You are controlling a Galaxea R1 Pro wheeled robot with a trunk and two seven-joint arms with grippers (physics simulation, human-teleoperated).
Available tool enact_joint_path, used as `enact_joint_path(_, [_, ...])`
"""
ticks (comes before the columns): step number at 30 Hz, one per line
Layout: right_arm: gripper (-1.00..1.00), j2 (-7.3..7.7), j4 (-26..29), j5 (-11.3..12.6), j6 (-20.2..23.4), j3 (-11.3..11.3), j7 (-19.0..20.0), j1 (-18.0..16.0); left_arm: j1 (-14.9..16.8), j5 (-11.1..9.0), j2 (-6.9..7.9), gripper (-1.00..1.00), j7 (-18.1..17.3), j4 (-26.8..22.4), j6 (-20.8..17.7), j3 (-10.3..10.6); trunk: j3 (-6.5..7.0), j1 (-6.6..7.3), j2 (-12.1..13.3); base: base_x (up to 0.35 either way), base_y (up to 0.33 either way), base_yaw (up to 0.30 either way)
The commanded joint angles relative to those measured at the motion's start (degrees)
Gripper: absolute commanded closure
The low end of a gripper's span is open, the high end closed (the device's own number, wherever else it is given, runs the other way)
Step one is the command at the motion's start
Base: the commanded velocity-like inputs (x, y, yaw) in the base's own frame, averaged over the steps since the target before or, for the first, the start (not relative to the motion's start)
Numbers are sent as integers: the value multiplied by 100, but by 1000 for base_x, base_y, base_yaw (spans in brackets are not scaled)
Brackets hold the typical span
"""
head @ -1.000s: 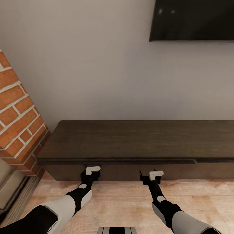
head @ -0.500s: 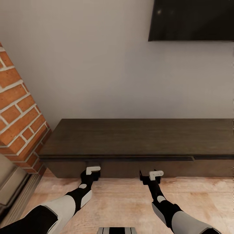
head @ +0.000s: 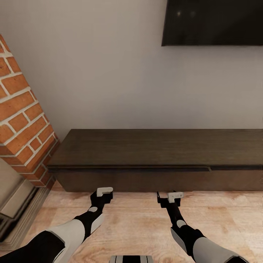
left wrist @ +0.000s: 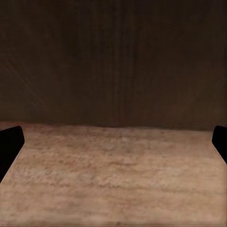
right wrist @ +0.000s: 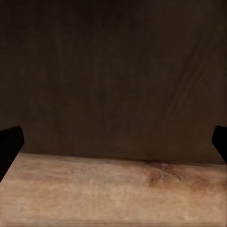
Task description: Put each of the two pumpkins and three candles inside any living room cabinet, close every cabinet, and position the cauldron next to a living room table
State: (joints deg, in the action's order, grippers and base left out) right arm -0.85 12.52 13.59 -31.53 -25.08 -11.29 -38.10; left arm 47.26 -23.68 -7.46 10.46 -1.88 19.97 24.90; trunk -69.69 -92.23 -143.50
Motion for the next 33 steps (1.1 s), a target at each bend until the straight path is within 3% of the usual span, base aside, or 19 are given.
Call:
enact_joint_path(1, [-100, 2, -4, 42, -16, -48, -31, -4, 3, -31, -1, -100, 27, 4, 13, 50, -4, 1, -2, -10, -6, 0])
enact_joint_path(5, [-100, 5, -4, 47, -2, -42, -31, -4, 3, -35, -8, -100, 27, -3, 15, 50, -4, 1, -2, -4, -2, 0])
enact_joint_path(19, [-100, -9, 3, 61, 32, -41, -31, -4, 3, -41, -10, -100, 50, 1, -162, 50, 306, 37, 17, 0, 0, 0])
enact_joint_path(20, [-100, -21, 4, 64, 36, -41, -31, -4, 3, -40, -10, -100, 52, 2, -503, 50, 328, 40, 18, 0, 0, 0])
enact_joint_path(23, [-100, -43, 4, 65, 45, -41, -31, -4, 3, -42, -5, -100, 53, 18, -917, 48, 395, 48, 22, 0, 0, 0])
enact_joint_path(24, [-100, -63, 1, 66, 65, -41, -27, -4, 3, -83, 13, -100, 50, 49, -1259, 22, 417, 50, 24, 0, 0, 0])
enact_joint_path(28, [-100, -76, -1, 66, 163, -41, -24, -4, 3, -150, 47, -100, 46, 60, -1542, -74, 497, 99, 107, 0, 0, 0])
enact_joint_path(30, [-100, -93, -4, 65, 378, -34, -22, -4, 3, -192, 120, -100, 45, 64, -2037, -266, 533, 143, 187, 0, 0, 0])
enact_joint_path(33, [-100, -97, -9, 71, 501, -16, -22, -4, 3, -208, 215, -100, 44, 66, -2164, -379, 587, 209, 307, -34, 0, 0])
